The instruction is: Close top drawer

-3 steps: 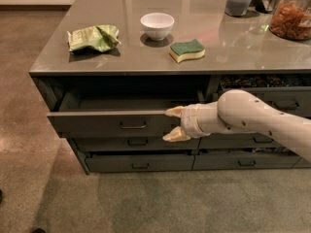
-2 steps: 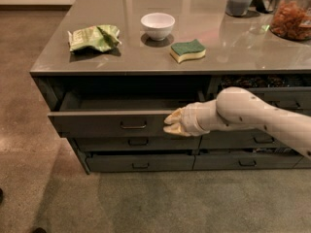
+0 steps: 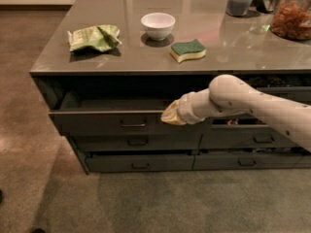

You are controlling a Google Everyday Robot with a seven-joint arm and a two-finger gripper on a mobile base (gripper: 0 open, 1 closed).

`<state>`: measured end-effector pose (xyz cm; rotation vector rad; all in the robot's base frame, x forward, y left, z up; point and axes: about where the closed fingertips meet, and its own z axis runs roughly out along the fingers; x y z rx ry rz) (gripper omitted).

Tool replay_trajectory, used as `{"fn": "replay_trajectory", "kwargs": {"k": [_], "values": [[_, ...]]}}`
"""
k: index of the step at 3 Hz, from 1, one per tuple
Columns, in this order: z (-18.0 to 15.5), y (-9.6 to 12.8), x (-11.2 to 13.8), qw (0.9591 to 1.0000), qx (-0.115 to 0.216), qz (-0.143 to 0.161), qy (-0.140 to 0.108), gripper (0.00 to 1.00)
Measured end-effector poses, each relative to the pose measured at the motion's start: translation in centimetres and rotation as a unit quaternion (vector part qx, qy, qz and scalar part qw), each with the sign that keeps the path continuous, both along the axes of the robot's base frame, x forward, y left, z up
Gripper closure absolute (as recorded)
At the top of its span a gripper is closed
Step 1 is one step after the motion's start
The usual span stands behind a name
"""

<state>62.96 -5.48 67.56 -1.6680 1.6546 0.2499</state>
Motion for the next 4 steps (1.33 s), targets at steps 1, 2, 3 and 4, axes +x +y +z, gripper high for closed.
{"fn": "replay_trajectory", "kwargs": {"k": [1,2,3,4], "values": [[-0.6,0.1,1.4,0.9999,0.0,-0.007,0.012,0.62],[-0.6,0.2,3.0,0.9998,0.005,-0.015,0.015,0.38],[-0.8,-0.1,2.7,0.9996,0.01,-0.022,0.014,0.15],[-1.0,-0.3,1.4,0.9995,0.014,-0.024,0.014,0.0]]}}
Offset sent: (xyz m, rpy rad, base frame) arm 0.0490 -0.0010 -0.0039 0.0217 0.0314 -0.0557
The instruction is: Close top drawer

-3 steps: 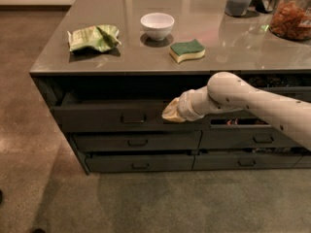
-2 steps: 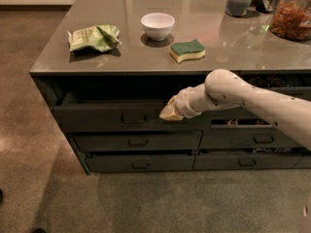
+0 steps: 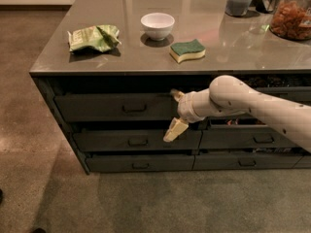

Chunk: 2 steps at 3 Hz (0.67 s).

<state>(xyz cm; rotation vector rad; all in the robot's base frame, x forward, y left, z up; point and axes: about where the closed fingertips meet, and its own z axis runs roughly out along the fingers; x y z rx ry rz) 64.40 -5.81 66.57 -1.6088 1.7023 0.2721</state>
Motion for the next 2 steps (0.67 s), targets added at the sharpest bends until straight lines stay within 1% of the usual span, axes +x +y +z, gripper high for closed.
{"fn": "replay_trajectory", "kwargs": {"k": [2], "values": [[-0.22,-1.05,-2.3,0.9999,0.012,-0.002,-0.005,0.0]]}}
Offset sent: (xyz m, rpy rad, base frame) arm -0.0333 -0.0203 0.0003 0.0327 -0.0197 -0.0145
